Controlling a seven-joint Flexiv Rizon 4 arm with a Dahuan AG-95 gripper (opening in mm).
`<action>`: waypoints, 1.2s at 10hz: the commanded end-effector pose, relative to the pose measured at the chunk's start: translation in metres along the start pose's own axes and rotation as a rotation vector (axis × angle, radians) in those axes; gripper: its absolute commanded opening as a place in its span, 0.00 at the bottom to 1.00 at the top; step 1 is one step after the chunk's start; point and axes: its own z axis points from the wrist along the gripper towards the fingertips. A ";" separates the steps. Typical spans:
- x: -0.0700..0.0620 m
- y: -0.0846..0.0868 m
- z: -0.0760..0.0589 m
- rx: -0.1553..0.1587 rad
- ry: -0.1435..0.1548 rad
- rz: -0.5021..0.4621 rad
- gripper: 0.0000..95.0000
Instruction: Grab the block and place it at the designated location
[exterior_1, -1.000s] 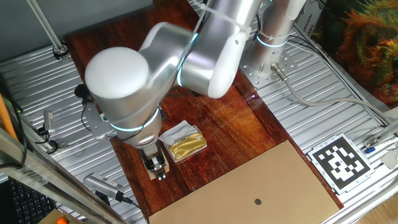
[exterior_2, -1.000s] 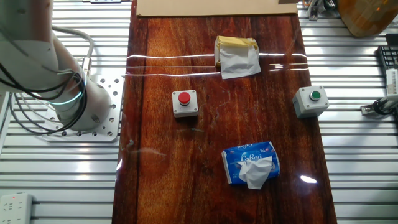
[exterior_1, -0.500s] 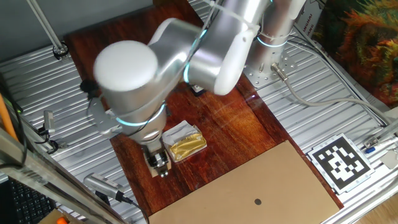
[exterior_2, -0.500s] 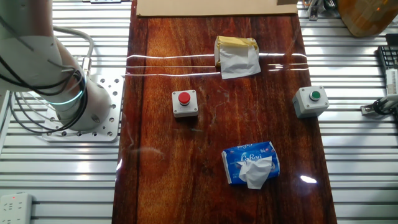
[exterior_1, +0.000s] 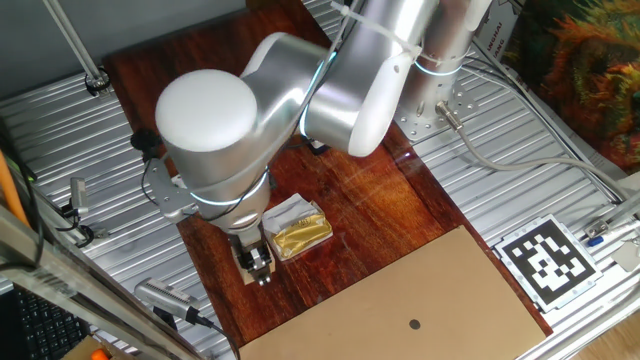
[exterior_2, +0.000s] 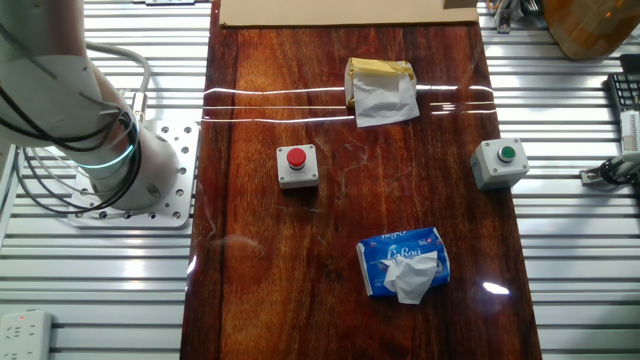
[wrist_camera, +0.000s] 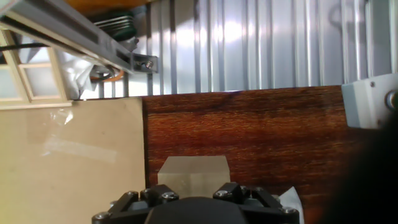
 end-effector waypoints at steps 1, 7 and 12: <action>-0.002 0.001 0.000 0.001 0.003 0.002 0.00; -0.002 0.001 0.000 -0.044 -0.017 -0.186 0.00; -0.002 0.001 0.000 -0.045 -0.010 -0.262 0.00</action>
